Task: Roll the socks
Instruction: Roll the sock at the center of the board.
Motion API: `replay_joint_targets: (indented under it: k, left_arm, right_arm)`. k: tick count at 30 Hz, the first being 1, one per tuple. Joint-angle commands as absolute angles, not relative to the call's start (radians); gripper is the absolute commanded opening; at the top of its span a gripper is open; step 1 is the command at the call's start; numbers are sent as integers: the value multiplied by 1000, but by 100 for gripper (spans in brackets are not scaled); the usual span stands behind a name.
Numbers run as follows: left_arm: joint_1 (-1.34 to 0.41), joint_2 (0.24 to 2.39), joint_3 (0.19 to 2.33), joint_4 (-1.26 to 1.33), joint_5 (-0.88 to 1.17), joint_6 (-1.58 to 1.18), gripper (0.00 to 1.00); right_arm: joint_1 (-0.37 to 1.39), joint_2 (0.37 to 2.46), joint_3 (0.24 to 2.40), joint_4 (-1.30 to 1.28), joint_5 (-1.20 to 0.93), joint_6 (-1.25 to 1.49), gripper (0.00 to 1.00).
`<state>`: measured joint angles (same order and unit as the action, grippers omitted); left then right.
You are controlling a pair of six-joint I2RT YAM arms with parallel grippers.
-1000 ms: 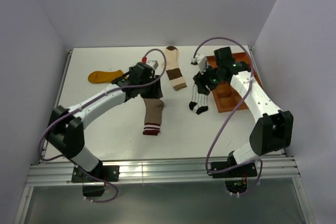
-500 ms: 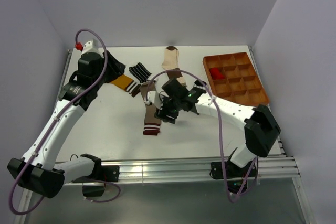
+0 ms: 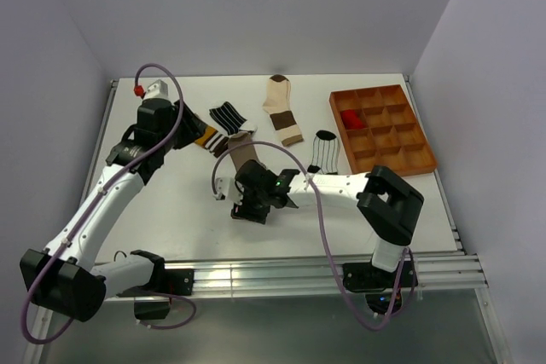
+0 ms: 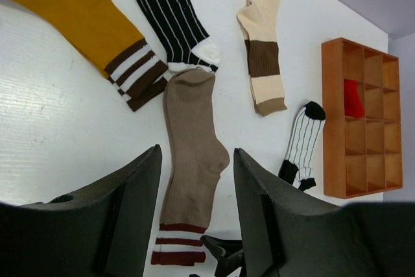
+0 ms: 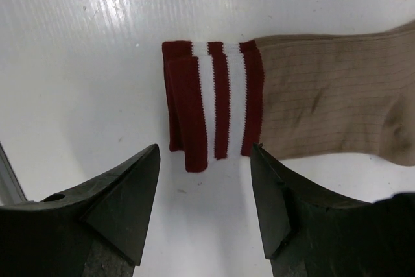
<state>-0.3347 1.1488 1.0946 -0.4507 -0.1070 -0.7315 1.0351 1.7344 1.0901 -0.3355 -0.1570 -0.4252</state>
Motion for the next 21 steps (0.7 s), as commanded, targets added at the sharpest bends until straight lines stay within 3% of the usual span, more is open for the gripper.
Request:
replay_joint_targets:
  k: [1,10,17,18,21]
  left_arm:
    - [-328,1149,1069,-379,-65,-746,54]
    - [-327,1173,1029,-328,-28,-733,54]
    - [-327,1181,988,-302,-9,-724,52]
    - [-327,1184,982,-295,-8,-723,52]
    - [-327,1187,954,-275,9,-726,51]
  right_arm:
    - [1057,1764,1115,-259,-100,-379,65]
    - [1098,1848,1134,-241,-52,-362,65]
    - [1100,1882,1129,-238,-52,-353,59]
    - [1100,1893,1129,-244,-57,-353,56]
    - [1080,1913,1135,-271,-97,-353,29]
